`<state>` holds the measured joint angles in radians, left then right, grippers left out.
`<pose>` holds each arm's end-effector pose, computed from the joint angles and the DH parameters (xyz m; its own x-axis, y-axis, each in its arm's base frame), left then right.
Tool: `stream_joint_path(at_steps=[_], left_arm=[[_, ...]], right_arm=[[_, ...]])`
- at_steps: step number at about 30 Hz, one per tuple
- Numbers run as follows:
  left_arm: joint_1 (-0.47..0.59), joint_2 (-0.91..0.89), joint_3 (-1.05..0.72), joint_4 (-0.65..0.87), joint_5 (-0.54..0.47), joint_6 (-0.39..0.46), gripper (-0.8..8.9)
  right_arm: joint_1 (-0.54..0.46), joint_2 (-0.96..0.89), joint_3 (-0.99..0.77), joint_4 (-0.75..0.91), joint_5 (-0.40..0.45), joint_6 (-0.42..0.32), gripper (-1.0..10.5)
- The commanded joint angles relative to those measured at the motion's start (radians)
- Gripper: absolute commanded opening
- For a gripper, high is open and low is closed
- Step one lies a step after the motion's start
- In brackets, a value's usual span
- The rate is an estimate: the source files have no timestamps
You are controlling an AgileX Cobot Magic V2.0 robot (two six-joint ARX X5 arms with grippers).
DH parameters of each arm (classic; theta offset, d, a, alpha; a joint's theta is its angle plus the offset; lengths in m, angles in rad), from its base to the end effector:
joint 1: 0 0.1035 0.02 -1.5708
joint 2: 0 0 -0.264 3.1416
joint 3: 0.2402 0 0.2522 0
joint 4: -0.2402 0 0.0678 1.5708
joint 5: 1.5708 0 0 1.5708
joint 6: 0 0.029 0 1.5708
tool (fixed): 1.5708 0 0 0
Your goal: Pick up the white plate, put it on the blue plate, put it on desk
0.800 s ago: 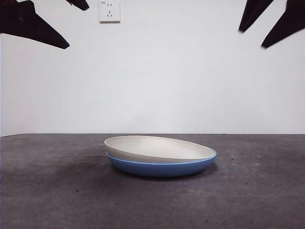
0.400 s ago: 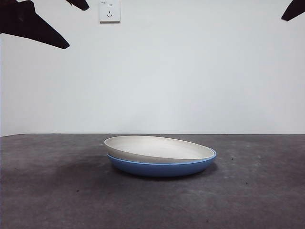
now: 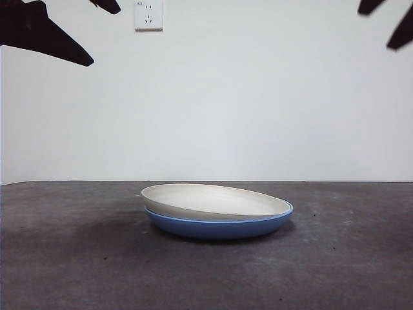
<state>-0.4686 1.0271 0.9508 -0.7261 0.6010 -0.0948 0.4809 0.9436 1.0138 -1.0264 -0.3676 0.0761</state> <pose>0.1675 -0.1032 0.3046 0.2560 -0.7634 -0.5930 0.6592 0.5866 -0.4705 0.1370 0.0832 0.3168 0.3108 0.5675 -0.7624 -0.5585 0.7581 0.3366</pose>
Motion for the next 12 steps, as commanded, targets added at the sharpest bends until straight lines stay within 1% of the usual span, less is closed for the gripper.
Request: stream_joint_path(at_steps=[1,5,10,11,12], left_arm=[[-0.005,0.007,0.010,0.008,0.004,0.008,3.12],[-0.005,0.007,0.010,0.008,0.004,0.009,3.12],[-0.005,0.007,0.010,0.008,0.004,0.008,3.03],[-0.005,0.007,0.010,0.008,0.004,0.008,2.91],[-0.005,0.007,0.010,0.008,0.004,0.009,2.41]], right_arm=[[0.016,0.007,-0.024,0.035,-0.009,-0.005,2.7],[0.015,0.009,-0.029,0.048,-0.034,-0.005,2.7],[0.016,0.009,-0.029,0.053,-0.033,-0.005,2.6],[0.016,0.009,-0.029,0.053,-0.033,-0.005,2.3],[0.016,0.009,-0.029,0.053,-0.033,-0.005,1.7]])
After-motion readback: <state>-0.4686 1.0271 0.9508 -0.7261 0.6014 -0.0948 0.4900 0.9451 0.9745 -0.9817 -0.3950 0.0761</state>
